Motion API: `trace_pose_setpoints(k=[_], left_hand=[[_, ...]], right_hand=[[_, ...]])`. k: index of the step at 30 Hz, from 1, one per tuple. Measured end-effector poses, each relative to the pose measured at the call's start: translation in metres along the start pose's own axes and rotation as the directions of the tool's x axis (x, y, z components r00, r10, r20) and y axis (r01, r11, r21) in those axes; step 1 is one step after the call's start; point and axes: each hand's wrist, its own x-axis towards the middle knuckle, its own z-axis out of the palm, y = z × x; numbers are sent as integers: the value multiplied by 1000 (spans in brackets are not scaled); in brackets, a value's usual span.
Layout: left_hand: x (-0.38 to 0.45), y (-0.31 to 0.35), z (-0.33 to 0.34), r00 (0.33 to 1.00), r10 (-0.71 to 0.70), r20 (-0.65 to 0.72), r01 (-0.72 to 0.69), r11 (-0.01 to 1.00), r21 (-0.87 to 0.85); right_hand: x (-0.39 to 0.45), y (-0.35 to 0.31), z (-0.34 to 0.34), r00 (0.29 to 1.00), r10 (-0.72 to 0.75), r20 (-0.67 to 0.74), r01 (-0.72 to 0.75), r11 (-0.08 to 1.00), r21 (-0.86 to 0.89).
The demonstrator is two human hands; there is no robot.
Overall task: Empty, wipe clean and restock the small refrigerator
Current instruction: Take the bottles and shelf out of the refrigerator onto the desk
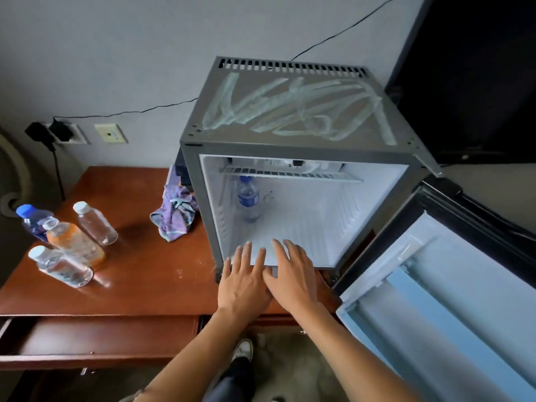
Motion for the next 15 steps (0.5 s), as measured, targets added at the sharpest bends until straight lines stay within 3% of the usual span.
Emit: trace_pose_setpoints(k=[9, 15], left_hand=[[80, -2, 6, 986, -61, 153, 42, 991, 124], [82, -12, 23, 981, -31, 193, 3, 989, 145]], right_hand=[[95, 2, 7, 972, 219, 81, -230, 960, 162], [164, -7, 40, 950, 243, 198, -296, 903, 312]])
